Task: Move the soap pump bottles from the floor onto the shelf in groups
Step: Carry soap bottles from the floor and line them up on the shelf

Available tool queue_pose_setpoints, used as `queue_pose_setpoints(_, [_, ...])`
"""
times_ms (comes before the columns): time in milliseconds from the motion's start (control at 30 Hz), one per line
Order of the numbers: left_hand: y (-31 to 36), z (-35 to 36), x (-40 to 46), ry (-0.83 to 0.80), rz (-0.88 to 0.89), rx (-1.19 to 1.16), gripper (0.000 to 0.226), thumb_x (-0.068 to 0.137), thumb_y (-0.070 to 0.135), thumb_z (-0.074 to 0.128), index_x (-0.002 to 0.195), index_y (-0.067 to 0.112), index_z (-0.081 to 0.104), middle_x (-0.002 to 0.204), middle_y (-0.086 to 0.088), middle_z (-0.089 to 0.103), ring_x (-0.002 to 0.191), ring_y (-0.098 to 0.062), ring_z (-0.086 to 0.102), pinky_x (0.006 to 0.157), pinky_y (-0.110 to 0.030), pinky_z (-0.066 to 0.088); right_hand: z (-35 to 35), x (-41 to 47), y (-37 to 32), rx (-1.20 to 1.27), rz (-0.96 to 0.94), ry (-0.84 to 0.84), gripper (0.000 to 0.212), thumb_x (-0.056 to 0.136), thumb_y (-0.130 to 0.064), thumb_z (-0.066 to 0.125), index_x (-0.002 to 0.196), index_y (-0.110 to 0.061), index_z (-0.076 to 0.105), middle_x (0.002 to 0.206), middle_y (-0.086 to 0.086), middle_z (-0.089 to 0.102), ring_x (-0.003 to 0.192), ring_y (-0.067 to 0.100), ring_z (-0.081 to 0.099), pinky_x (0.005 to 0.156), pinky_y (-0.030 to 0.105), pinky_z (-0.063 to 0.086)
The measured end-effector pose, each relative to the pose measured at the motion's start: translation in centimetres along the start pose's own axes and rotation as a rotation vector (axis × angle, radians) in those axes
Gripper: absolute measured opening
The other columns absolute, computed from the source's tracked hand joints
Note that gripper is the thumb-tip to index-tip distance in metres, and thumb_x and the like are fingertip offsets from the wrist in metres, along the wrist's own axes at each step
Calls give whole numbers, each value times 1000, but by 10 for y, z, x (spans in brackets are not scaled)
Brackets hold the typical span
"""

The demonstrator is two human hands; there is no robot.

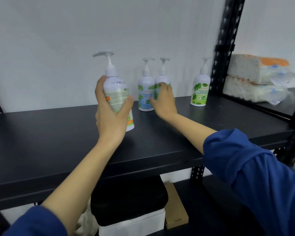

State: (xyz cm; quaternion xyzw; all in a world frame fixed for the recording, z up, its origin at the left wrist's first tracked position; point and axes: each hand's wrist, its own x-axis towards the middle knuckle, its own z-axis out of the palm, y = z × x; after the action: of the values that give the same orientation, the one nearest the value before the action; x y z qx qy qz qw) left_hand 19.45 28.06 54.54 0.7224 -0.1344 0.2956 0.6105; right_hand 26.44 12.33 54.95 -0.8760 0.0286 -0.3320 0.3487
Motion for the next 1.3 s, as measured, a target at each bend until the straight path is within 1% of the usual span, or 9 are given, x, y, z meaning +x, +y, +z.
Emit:
queue_pose_setpoints(100, [7,11,1,5,-26,-41,63,86,28,64,135,42,27,97,23,54,93,-15,61,89,-47,51,-33,-15,19,-119,88,-140,24,86,-14,55,108,-5,58,116,12,55,102,30,55,78,29,41])
queue_pose_setpoints(167, [13,23,3,-11,-33,-83,64,85,28,65,134,42,27,98,24,54,94,-16,61,89,-48,51,-63,-34,38,-238,126,-251,19,85,-21,55,98,-11,64,110,10,64,99,29,59,83,34,49])
queue_pose_setpoints(300, [31,59,5,-76,-13,-135,63,85,27,66,132,41,28,96,26,53,93,-14,62,88,-46,52,-132,-78,66,-361,149,-417,38,95,-43,48,125,-23,59,132,0,57,122,25,51,101,41,41])
queue_pose_setpoints(400, [42,89,10,-136,4,-140,65,85,24,66,134,39,26,99,23,51,94,-16,62,87,-44,53,-158,-97,72,-431,88,-550,52,97,-54,32,143,-32,37,153,-7,31,142,20,26,114,40,22])
queue_pose_setpoints(633, [42,155,26,-191,-63,-111,77,85,25,67,145,22,19,107,7,50,88,-11,55,76,-25,50,-165,-84,81,-480,48,-701,59,95,-61,24,149,-38,21,158,-12,12,147,14,8,115,39,10])
queue_pose_setpoints(767, [34,183,39,-190,-128,-101,68,83,27,69,137,16,28,101,3,51,88,-17,56,83,-40,54,-162,-81,87,-474,35,-705,61,94,-62,23,149,-38,18,159,-13,9,147,13,5,117,38,6])
queue_pose_setpoints(933, [24,208,46,-262,-107,-82,69,83,19,70,136,13,26,103,1,51,88,-15,56,76,-29,49,-159,-85,92,-484,21,-657,59,93,-64,21,147,-43,16,158,-17,8,146,8,3,117,35,4])
queue_pose_setpoints(1067, [12,219,57,-293,-119,-59,71,83,16,71,136,11,24,114,-4,48,96,-17,54,80,-31,49,-159,-86,92,-480,17,-643,59,92,-65,20,147,-45,16,157,-19,7,146,6,3,117,34,3])
queue_pose_setpoints(1300, [-4,235,69,-408,-182,-43,70,86,11,67,137,12,19,115,-2,45,97,-15,53,81,-28,46,-160,-87,90,-473,29,-645,58,91,-66,19,146,-47,14,157,-21,5,145,4,1,117,31,2])
